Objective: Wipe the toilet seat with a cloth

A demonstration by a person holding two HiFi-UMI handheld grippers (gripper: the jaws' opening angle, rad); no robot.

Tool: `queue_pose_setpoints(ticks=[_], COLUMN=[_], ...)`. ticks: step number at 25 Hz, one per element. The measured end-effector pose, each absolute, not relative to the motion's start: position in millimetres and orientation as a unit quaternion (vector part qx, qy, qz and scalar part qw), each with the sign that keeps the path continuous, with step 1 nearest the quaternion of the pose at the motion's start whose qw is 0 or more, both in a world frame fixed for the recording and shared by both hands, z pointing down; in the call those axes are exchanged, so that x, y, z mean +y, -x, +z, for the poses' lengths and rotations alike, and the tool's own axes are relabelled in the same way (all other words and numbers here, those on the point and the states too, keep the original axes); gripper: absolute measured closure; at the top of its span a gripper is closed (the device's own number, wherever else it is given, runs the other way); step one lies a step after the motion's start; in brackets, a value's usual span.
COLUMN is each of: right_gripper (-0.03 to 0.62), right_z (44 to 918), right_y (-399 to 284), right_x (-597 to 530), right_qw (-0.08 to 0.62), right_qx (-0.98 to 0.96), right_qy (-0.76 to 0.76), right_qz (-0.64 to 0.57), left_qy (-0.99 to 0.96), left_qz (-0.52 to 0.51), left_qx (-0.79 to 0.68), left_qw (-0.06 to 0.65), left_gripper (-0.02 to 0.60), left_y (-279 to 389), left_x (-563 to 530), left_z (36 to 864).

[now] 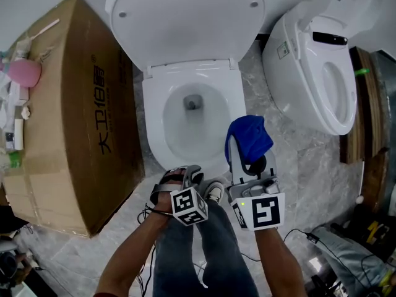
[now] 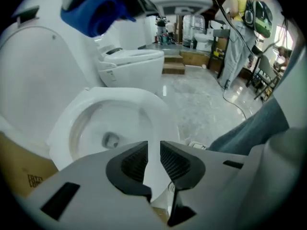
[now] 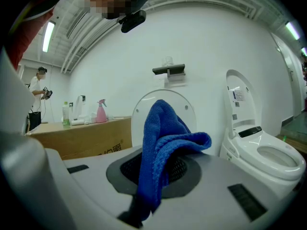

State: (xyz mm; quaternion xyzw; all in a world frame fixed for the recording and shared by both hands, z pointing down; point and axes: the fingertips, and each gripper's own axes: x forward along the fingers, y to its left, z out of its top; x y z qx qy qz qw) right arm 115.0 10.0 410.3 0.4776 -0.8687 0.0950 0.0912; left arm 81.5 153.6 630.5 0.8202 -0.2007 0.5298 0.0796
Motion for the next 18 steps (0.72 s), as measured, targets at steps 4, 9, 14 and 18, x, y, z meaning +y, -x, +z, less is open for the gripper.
queue_pose_setpoints(ticks=[4, 9, 14, 18], right_gripper=[0.533, 0.533, 0.533, 0.533], right_z=[407.4, 406.0, 404.4, 416.9], right_y=[-112.5, -103.2, -83.5, -64.1], right_x=[7.1, 0.2, -14.8, -27.6], right_qw=[0.091, 0.093, 0.092, 0.114], right_qx=[-0.867, -0.866, -0.870, -0.869], right_qy=[-0.480, -0.481, -0.473, -0.469], right_qz=[0.096, 0.097, 0.104, 0.114], left_qy=[-0.829, -0.832, -0.767, -0.742], left_qz=[0.451, 0.199, 0.000, -0.018], left_qx=[-0.311, -0.507, -0.636, -0.668], left_qw=[0.109, 0.103, 0.089, 0.059], left_gripper=[0.563, 0.566, 0.566, 0.566], left_y=[-69.2, -34.2, 18.4, 44.5], left_x=[112.9, 34.7, -9.2, -21.6], left_z=[587.4, 483.3, 400.7, 382.2])
